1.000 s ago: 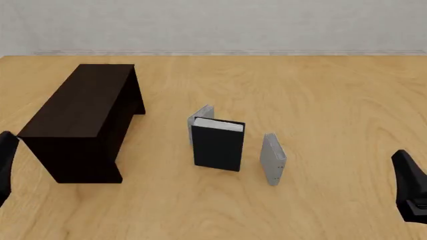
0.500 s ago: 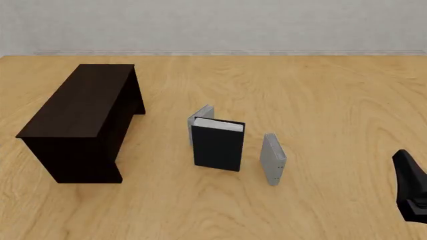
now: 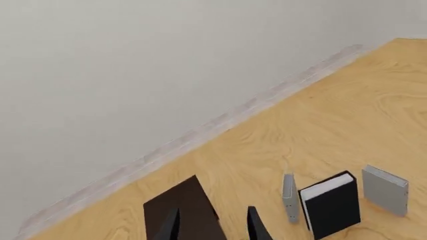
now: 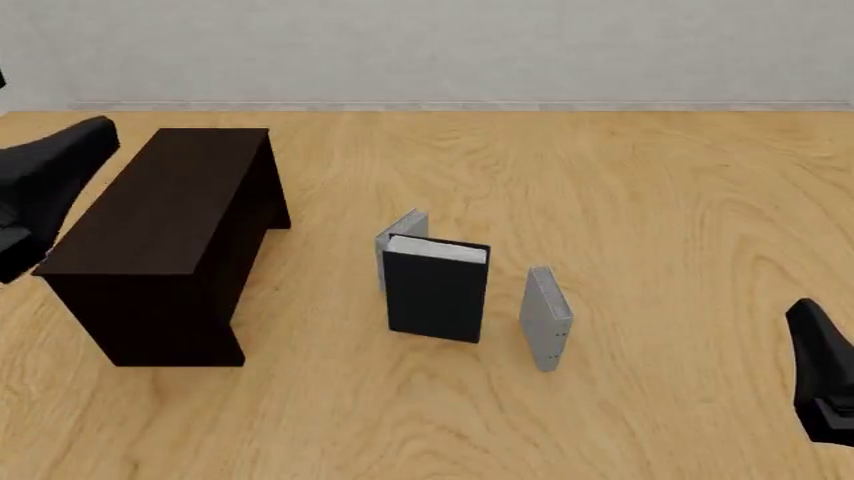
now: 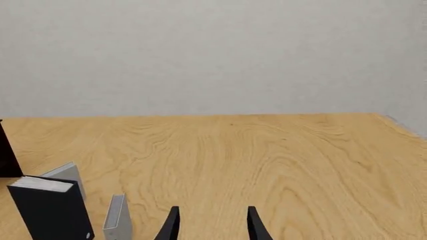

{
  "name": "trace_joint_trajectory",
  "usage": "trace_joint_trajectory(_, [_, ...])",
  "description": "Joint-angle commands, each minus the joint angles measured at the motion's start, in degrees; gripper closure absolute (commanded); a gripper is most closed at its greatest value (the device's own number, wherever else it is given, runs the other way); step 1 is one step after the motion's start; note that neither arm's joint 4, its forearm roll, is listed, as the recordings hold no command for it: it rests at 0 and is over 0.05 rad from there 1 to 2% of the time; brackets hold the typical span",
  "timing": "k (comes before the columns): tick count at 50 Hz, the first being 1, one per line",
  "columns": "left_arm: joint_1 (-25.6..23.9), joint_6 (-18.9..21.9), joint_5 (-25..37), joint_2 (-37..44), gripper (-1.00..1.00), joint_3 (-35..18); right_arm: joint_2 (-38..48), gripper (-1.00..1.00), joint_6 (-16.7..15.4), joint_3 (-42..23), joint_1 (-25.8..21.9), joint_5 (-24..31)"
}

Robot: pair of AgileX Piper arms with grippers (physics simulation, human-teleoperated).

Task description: Pick up the book in the middle and place it on the cabinet shelf.

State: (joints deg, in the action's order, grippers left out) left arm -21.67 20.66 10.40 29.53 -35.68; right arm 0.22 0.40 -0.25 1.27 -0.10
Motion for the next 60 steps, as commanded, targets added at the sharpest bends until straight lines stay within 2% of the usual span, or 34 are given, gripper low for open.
trace_joint_trajectory(1, [-5.82, 5.16, 2.56, 11.39, -1.00, -7.03, 0.00, -1.00, 0.06, 0.00, 0.05, 0.01])
trace_joint_trajectory(5, [-7.68, 8.23, 3.79, 13.92, -1.00, -8.81, 0.00, -1.00, 0.07, 0.00, 0.04, 0.01])
trace_joint_trajectory(10, [-11.14, 9.72, 6.95, 17.05, -1.00, -12.34, 0.00, -1.00, 0.11, 0.00, 0.05, 0.01])
trace_joint_trajectory(22, [-14.16, 14.23, 11.69, 25.47, -1.00, -17.41, 0.02, -1.00, 0.22, 0.01, 0.09, 0.03])
trace_joint_trajectory(33, [-18.15, 15.88, 17.01, 30.25, -1.00, -22.30, 0.07, -1.00, 0.39, 0.02, 0.06, 0.07])
trace_joint_trajectory(34, [-18.90, 16.45, 17.55, 30.92, -1.00, -22.35, 0.08, -1.00, 0.40, 0.02, 0.06, 0.07])
trace_joint_trajectory(35, [-20.10, 18.77, 19.10, 32.25, -1.00, -21.89, 0.12, -1.00, 0.50, 0.03, 0.08, 0.10])
trace_joint_trajectory(37, [-21.16, 19.89, 20.92, 32.65, -1.00, -22.10, 0.13, -1.00, 0.53, 0.03, 0.09, 0.10])
trace_joint_trajectory(39, [-21.18, 18.35, 21.93, 33.48, -1.00, -23.63, 0.13, -1.00, 0.54, 0.03, 0.09, 0.10])
trace_joint_trajectory(40, [-22.04, 16.28, 23.56, 34.67, -1.00, -26.22, 0.20, -1.00, 0.64, 0.04, 0.11, 0.12])
trace_joint_trajectory(43, [-22.73, 18.54, 24.32, 36.02, -1.00, -25.72, 0.21, -1.00, 0.68, 0.04, 0.13, 0.12])
trace_joint_trajectory(48, [-23.78, 18.38, 26.73, 38.78, -1.00, -29.37, 0.26, -1.00, 0.74, 0.04, 0.15, 0.13])
trace_joint_trajectory(52, [-26.06, 20.57, 26.71, 38.87, -1.00, -29.11, 0.29, -1.00, 0.83, 0.05, 0.15, 0.13])
trace_joint_trajectory(53, [-25.30, 19.53, 27.62, 40.81, -1.00, -30.94, 0.34, -1.00, 0.90, 0.05, 0.16, 0.13])
trace_joint_trajectory(60, [-26.67, 19.78, 28.36, 43.87, -1.00, -30.95, 0.37, -1.00, 0.94, 0.05, 0.17, 0.12])
